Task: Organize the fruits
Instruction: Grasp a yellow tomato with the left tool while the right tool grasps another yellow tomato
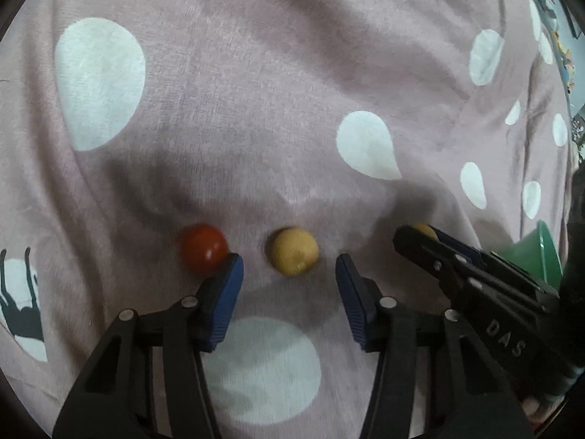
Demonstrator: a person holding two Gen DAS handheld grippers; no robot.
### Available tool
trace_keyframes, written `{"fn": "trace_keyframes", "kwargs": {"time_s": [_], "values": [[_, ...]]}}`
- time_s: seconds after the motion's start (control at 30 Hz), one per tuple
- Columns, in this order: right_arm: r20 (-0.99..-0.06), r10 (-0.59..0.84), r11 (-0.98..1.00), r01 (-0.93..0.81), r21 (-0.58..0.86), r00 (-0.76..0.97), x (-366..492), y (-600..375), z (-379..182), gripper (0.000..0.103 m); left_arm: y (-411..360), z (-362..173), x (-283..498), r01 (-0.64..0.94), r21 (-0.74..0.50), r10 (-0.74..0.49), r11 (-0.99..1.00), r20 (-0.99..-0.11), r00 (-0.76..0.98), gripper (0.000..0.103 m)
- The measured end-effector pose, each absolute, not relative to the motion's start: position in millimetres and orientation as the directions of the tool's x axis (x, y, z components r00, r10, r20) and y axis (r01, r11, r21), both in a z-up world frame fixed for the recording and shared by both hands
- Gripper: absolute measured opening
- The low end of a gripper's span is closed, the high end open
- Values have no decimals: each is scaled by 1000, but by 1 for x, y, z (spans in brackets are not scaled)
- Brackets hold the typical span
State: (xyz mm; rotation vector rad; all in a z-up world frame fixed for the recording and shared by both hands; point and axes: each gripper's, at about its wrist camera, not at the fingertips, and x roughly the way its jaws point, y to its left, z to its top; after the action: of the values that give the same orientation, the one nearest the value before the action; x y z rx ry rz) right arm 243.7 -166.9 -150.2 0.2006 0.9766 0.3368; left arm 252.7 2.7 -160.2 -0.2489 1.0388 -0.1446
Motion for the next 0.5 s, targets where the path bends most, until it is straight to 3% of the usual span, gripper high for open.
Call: {"fn": "trace_keyframes", "kwargs": {"time_s": [0.2, 0.27, 0.37, 0.5], "values": [[-779, 351, 936, -185, 299, 519, 250, -162, -153, 28, -3, -161, 262, -1, -223, -189, 975, -830, 524, 47], [-777, 355, 935, -187, 302, 519, 246, -164, -153, 28, -8, -162, 262, 5, -175, -150, 985, -830, 538, 34], [-778, 349, 937, -192, 291, 522, 242, -155, -157, 28, -9, -162, 262, 12, -132, -117, 991, -825, 552, 26], [-775, 344, 939, -209, 273, 531, 241, -154, -150, 28, 1, -159, 256, 22, -174, -158, 984, -828, 538, 26]]}}
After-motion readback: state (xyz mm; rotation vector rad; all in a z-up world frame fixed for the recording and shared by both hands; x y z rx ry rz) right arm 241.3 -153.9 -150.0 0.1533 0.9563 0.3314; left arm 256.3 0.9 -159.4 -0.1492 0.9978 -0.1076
